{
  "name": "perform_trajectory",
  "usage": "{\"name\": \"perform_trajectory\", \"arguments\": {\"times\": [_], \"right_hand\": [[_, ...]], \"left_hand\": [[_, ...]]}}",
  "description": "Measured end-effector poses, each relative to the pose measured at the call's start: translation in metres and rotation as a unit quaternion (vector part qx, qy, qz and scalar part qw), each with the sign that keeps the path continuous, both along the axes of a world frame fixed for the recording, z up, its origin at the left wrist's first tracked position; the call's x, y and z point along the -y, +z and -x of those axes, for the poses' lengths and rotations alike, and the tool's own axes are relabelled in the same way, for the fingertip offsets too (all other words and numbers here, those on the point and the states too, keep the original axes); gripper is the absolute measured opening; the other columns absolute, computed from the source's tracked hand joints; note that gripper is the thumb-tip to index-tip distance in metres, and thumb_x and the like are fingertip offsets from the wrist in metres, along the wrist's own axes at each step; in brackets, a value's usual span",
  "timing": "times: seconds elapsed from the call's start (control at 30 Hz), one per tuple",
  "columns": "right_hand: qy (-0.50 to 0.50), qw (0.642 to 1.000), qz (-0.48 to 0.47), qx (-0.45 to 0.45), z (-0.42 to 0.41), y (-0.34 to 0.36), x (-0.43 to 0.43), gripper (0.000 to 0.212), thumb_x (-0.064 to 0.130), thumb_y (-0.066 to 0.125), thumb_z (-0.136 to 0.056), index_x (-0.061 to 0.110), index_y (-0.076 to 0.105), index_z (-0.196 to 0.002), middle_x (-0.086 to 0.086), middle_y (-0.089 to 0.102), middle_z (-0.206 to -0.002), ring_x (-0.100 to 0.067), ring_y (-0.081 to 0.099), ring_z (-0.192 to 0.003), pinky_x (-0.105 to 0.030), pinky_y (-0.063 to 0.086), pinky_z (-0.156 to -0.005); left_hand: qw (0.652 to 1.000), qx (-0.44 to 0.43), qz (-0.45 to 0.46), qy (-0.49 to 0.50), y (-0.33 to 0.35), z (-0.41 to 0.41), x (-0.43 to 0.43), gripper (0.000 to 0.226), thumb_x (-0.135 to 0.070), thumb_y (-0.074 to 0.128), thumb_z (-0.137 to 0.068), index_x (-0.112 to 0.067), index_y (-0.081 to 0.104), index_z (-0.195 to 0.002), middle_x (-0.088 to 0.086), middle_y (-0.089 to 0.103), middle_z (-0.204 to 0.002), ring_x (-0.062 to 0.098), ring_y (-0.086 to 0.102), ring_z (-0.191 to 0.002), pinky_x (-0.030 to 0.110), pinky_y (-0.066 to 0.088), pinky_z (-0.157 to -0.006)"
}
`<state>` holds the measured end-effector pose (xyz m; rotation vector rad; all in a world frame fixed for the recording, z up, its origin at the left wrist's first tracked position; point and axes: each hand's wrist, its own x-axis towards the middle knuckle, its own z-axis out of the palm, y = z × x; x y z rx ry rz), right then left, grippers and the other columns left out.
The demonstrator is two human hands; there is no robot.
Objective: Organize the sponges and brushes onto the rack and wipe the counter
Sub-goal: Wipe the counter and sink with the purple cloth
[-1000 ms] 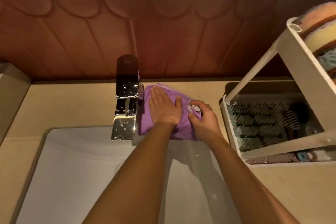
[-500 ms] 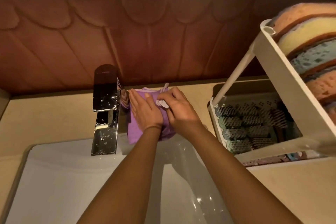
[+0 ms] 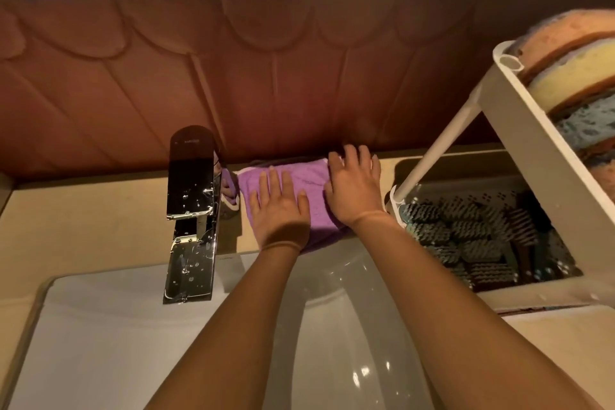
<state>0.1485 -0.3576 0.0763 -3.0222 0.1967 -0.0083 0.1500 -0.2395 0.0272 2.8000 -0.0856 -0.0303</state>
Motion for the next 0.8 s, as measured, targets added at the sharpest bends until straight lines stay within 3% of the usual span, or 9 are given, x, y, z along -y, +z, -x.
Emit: {"name": "perform_trajectory", "arguments": {"times": [0.07,0.17,0.33,0.57,0.7,0.8], "right_hand": [[0.052,0.999,0.017,0.003,-0.001,-0.005,-0.005,0.053,0.037,0.03,-0.092,0.017,0.036,-0.14,-0.01,0.031,-0.148,-0.031,0.02,-0.139,-0.049,0.006,-0.115],[0.059,0.998,0.004,-0.038,0.004,-0.025,0.0,0.078,0.054,0.002,-0.082,0.018,0.026,-0.147,-0.011,0.026,-0.154,-0.034,0.013,-0.144,-0.049,0.001,-0.116],[-0.041,0.995,-0.034,-0.084,0.009,-0.038,0.002,0.063,0.049,0.025,-0.097,0.025,0.002,-0.15,-0.01,0.0,-0.159,-0.039,-0.006,-0.144,-0.051,-0.004,-0.115],[-0.094,0.987,-0.018,-0.129,0.034,-0.029,-0.01,0.067,0.052,0.023,-0.096,0.022,-0.005,-0.15,-0.014,-0.006,-0.158,-0.043,-0.007,-0.143,-0.049,0.001,-0.117],[-0.078,0.983,0.007,-0.164,0.056,-0.024,-0.01,0.081,0.06,0.029,-0.091,0.019,-0.011,-0.149,-0.017,-0.01,-0.157,-0.042,-0.008,-0.143,-0.048,0.003,-0.118],[-0.066,0.979,-0.014,-0.192,0.073,-0.016,-0.011,0.108,0.077,0.039,-0.076,0.016,-0.016,-0.148,-0.018,-0.017,-0.155,-0.041,-0.014,-0.143,-0.048,-0.003,-0.117]], "left_hand": [[0.999,-0.013,-0.018,-0.026,-0.001,-0.005,0.002,0.056,-0.037,0.023,-0.099,-0.016,0.013,-0.15,0.007,0.008,-0.159,0.021,0.005,-0.147,0.039,0.003,-0.117],[0.995,-0.025,-0.048,-0.08,0.0,-0.013,0.004,0.056,-0.036,0.022,-0.1,-0.018,0.008,-0.151,0.004,0.006,-0.16,0.02,0.002,-0.147,0.039,0.001,-0.117],[0.987,-0.028,-0.049,-0.15,0.005,-0.023,0.007,0.054,-0.034,0.021,-0.1,-0.021,0.008,-0.151,0.001,0.01,-0.159,0.02,0.006,-0.147,0.038,0.002,-0.117],[0.971,-0.052,-0.061,-0.225,0.009,-0.015,-0.001,0.054,-0.035,0.021,-0.1,-0.024,0.004,-0.151,-0.003,0.001,-0.16,0.015,-0.002,-0.147,0.036,-0.002,-0.118],[0.962,-0.086,-0.064,-0.25,0.018,-0.003,-0.001,0.054,-0.032,0.023,-0.1,-0.027,0.003,-0.15,-0.004,-0.001,-0.16,0.016,-0.004,-0.147,0.038,-0.003,-0.117],[0.957,-0.106,-0.074,-0.261,0.022,0.007,0.0,0.054,-0.031,0.021,-0.101,-0.029,0.0,-0.15,-0.006,-0.003,-0.16,0.016,-0.005,-0.147,0.037,-0.004,-0.117]]}}
